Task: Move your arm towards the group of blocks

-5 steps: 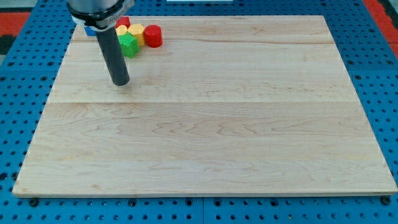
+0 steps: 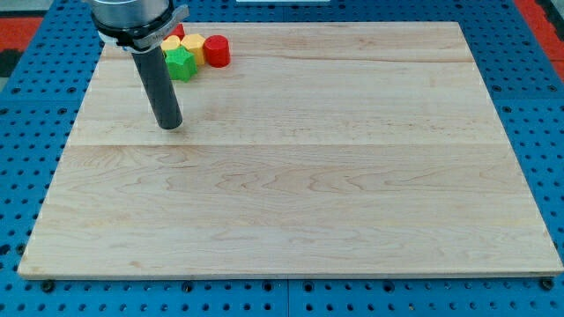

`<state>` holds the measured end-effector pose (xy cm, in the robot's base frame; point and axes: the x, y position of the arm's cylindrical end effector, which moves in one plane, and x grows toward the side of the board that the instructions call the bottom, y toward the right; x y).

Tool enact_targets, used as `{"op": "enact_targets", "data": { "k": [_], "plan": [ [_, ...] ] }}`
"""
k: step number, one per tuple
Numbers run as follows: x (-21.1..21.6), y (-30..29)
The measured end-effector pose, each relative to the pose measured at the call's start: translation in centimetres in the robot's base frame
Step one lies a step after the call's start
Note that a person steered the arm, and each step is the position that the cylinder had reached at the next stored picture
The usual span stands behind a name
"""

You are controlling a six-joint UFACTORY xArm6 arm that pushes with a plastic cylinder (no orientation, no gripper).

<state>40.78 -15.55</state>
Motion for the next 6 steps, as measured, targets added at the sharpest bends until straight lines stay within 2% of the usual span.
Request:
{"op": "enact_targets", "data": {
  "k": [2, 5, 6],
  "plan": [
    [0.0, -6.2],
    [-0.3, -7.0],
    [-3.5, -9.3]
  ]
}}
